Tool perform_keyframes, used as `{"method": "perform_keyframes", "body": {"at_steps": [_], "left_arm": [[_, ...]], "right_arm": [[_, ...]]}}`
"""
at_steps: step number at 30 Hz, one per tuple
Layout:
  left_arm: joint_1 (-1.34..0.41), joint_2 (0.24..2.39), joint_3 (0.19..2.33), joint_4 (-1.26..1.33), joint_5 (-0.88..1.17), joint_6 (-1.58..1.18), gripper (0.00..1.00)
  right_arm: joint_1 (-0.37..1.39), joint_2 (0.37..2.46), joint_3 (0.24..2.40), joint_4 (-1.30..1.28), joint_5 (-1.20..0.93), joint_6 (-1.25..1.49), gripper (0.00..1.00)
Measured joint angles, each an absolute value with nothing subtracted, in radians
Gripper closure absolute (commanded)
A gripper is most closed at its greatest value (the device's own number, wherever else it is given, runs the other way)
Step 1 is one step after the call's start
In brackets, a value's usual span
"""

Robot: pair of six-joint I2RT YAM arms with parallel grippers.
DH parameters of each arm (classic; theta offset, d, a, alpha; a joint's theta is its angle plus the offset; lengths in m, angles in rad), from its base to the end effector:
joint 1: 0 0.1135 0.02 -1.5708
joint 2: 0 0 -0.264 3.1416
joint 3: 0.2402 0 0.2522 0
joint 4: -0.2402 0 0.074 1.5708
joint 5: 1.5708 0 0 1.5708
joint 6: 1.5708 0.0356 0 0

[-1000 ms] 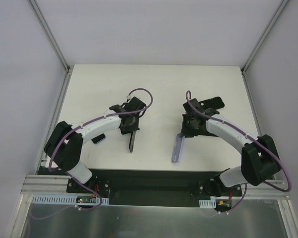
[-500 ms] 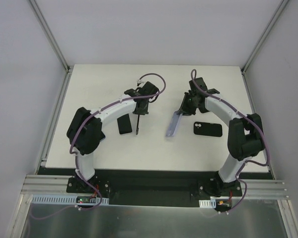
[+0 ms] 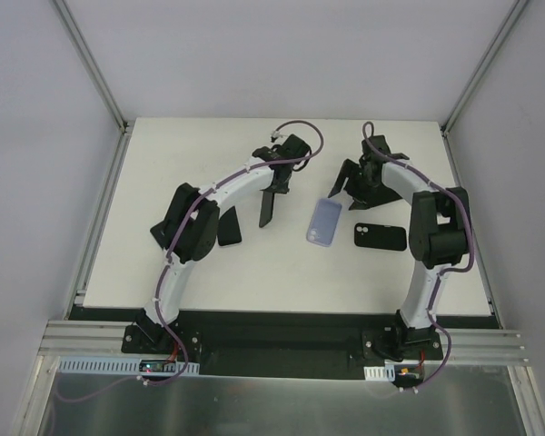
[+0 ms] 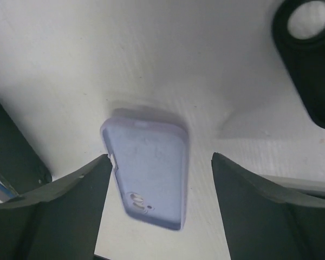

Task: Take the phone out of the phone case
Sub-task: Place the phone case at the center of the board, then reset both arms

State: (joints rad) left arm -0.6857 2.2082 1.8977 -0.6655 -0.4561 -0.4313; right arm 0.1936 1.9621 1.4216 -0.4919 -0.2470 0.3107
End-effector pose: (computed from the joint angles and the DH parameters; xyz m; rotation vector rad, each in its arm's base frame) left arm 0.3877 -0.2969 0.2202 0.1354 2.4071 0.0827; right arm 0.4078 0.0888 0.1898 0.0642 2.6383 0.4986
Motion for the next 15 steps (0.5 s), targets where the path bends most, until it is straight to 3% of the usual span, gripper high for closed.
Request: {"method": "perform_keyframes", "body": {"at_steps": [2,5,11,15], "left_arm": [[-0.686,2.223,1.934,-0.667,-0.426,-0.426,0.47],[-0.686,2.224,1.962,-0.675,-0.389,-0.425,0.38],[-0.686,2.192,1.974,-0.674,-0.324,-0.416,0.36],[-0.686,2.06,1.883,-0.67,-0.295,-0.408,0.35]], "right_arm": [[0.182,1.95,1.42,-0.511,-0.223,0.299,0.21],[0.171,1.896,1.405,-0.537,-0.192,0.29,0.2],[0.166,1.682,1.353,-0.571,-0.146,0.281,0.19],[0.166,1.534,1.274,-0.581,-0.12,0.26,0.19]]}}
